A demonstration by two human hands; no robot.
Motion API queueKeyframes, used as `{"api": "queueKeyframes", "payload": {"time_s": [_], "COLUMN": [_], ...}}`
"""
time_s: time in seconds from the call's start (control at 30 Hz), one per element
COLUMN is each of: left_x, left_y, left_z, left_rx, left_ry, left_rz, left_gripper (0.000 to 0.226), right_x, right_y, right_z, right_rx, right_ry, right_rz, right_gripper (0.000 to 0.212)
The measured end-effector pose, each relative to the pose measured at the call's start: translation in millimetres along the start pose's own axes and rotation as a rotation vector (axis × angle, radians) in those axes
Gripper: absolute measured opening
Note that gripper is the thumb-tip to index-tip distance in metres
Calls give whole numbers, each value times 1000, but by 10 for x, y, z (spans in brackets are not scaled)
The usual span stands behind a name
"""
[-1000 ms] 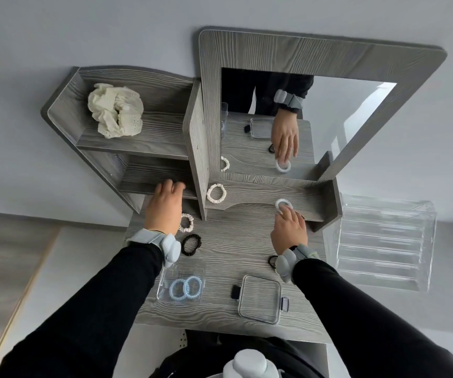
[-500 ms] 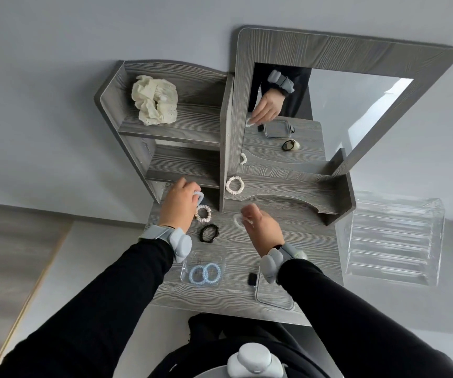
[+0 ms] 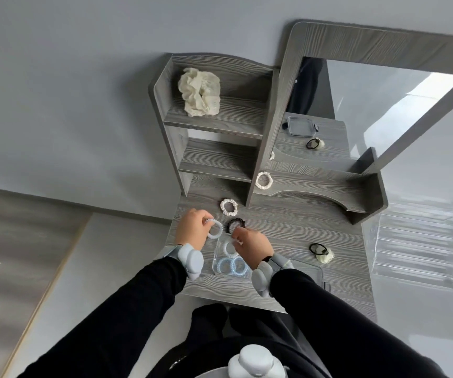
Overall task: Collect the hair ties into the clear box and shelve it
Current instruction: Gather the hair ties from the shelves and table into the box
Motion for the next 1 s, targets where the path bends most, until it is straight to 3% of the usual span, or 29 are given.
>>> {"api": "queueKeyframes", "payload": {"time_s": [0.13,0.3,0.57,0.73,1.0], "left_x": [-59,-112,-341,-634,-1026], "left_y": [49,54,65,159,151], "left_z": [-187,-271,2,313,476], "left_rx": [48,26,-22,-115,-168], "left_ry": [28,54,93,-98,-354], "left_rz": [-41,-90,-176,-244,-331], "left_gripper": [15,16,18,20,21], "right_x": [-270,-489,-65,335,490], "right_y": [-60,-96,-62,-16,75], "right_z": [87,130,99,258,448], "right_rx": [-162,-221,-194,-213,-190], "right_ry": [51,162,104,-6,-59], "right_rz": [-85,-182,-23,101,79], "right_gripper": [27,31,29,29,26]}}
Point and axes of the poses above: each hand's wrist, its own y-axis away from the middle knuckle, its own x-axis out of the back of the hand, z = x × y, the point moved 10 cm from there along -y, towards the middle knuckle, and after that the axes turned 11 degrees about -y, right-handed, at the moved point
